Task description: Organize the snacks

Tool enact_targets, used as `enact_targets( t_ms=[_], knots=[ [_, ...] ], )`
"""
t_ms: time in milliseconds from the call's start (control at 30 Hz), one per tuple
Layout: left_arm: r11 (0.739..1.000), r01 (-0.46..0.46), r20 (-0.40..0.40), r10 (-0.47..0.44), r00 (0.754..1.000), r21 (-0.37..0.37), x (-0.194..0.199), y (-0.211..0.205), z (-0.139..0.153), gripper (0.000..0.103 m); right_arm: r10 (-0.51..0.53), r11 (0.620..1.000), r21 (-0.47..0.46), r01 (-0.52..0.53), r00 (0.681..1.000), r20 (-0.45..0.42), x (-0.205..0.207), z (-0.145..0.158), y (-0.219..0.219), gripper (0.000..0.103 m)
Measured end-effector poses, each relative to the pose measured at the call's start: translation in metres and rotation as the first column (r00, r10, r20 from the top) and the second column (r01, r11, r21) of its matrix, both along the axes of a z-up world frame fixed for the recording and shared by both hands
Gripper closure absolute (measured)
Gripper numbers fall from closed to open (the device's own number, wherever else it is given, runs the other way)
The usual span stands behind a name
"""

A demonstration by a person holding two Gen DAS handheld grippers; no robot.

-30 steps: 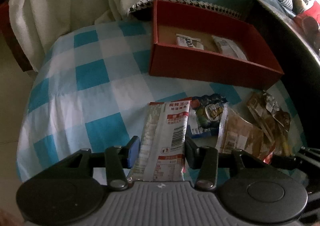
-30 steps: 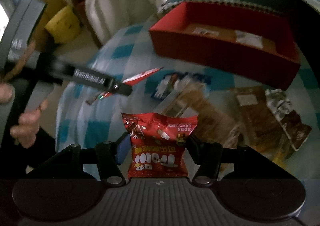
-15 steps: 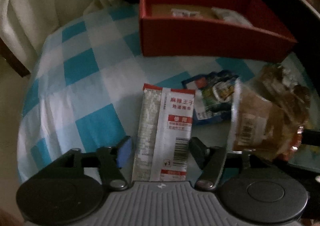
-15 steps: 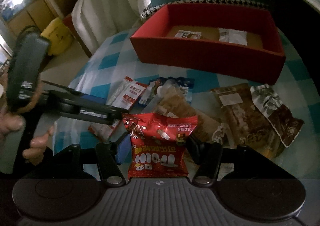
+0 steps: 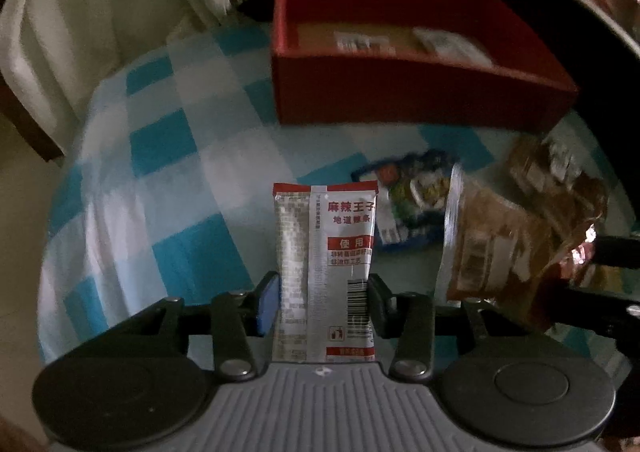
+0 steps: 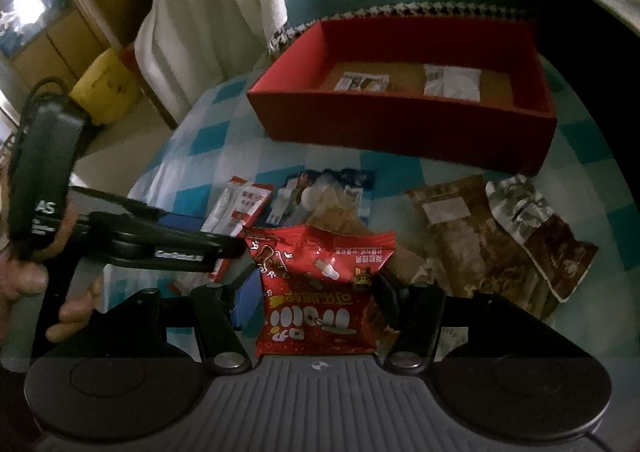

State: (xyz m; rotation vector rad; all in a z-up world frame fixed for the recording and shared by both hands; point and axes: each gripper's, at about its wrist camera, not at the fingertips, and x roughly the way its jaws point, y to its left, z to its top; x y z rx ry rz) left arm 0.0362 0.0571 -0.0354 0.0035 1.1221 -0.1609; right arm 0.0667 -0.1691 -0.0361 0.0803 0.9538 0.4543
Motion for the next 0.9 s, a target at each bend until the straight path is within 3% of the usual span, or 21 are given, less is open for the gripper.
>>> enact_targets(
  t_ms=[200,900],
  knots=[
    [0.998,-0.008,0.073,0.013,0.997,-0.062,-0.001,0.001,0.024,0.064,-0.011,1.0,0.006,0.011,1.0,0.019,0.005,0.004,-0.003,0.036],
    [0.997,0.01,0.213,0.008,0.977,-0.082,0.027,-0.028,0.063,0.064,-0.096,0.994,0.056,0.089,0.984,0.15,0.047,0.041,-0.025,0.036]
  ],
)
